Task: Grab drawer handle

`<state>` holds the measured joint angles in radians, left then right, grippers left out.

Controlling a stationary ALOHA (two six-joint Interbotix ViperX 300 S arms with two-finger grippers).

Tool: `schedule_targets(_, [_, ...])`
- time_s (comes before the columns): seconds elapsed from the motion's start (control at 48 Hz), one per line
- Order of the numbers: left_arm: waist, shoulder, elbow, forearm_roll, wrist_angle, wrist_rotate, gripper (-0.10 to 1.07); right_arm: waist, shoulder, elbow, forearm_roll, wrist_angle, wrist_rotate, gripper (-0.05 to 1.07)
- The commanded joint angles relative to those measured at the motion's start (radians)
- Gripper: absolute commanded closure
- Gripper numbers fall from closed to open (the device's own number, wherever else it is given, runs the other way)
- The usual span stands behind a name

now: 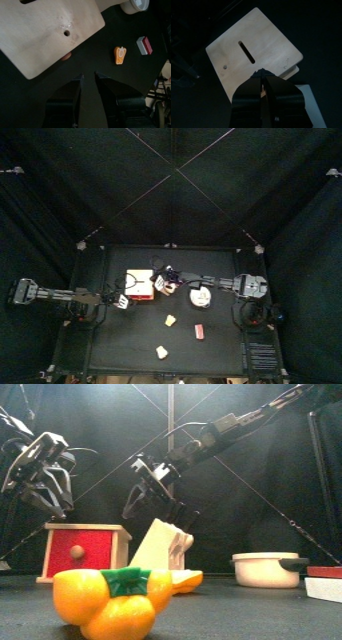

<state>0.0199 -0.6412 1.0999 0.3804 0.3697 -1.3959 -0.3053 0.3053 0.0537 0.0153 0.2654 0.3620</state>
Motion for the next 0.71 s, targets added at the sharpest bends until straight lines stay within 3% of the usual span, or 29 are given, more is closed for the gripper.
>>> schedule_targets(0.0, [-0.002,0.021,-0.011,0.032,-0.002,-0.032,0.29,-0.008,-0.012,-0.046,-0.002,0.005,0.000,0.66])
schedule_targets(0.354, [-0.009,0.066,-0.006,0.043,0.000,-0.055,0.08,-0.011,0.014,-0.072,-0.002,0.037,-0.006,0.66])
schedule_targets(0.688, [-0.003,0.150,-0.025,0.048,0.003,-0.092,0.08,-0.015,0.028,-0.086,-0.002,0.040,0.000,0.66])
